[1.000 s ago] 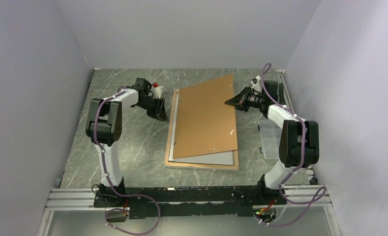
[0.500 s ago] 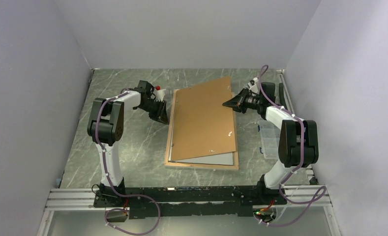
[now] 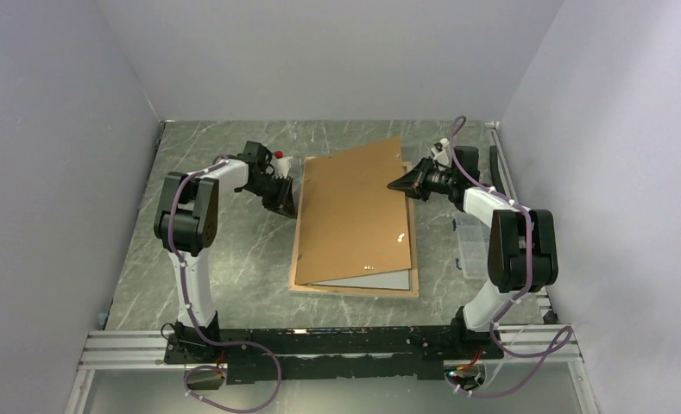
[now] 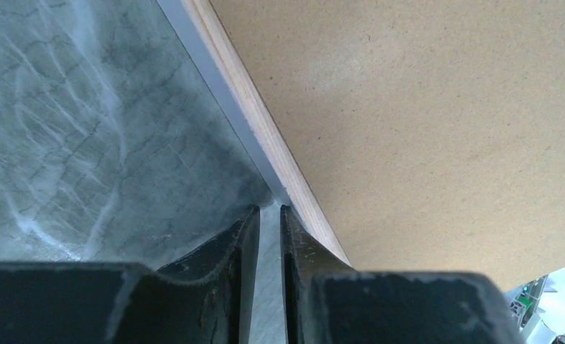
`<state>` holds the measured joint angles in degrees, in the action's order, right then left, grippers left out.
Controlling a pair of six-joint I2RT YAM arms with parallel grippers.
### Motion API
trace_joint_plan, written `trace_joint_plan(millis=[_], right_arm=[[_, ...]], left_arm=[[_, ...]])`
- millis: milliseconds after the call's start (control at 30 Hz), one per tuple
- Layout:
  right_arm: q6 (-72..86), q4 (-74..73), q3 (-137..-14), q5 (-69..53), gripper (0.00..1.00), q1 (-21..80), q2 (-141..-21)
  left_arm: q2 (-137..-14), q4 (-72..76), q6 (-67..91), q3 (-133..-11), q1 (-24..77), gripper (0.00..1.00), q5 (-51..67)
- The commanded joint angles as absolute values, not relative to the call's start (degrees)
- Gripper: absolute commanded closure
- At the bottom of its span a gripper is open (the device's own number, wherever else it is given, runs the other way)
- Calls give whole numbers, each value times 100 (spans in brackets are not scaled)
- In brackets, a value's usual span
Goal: Put the photo into the frame
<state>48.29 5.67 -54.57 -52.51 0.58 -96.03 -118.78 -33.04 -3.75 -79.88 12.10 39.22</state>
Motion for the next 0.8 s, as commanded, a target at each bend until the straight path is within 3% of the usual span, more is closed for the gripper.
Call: trace_joint_plan(millis=[0,200,767], right_arm=[[4705,504,-5597,-5327,100,106,-9621],[4319,32,-5668,-5107,100,69,-9538],[4594,535,-5205,-5188,100,-187,-9422]], left_arm=[[-11905,-3251,-450,-7957,1277,78,3918],[-11903,-3285,-527,-7961,1283,79,3883],[-11865,-3315,-633,-7905,1301,87,3800]])
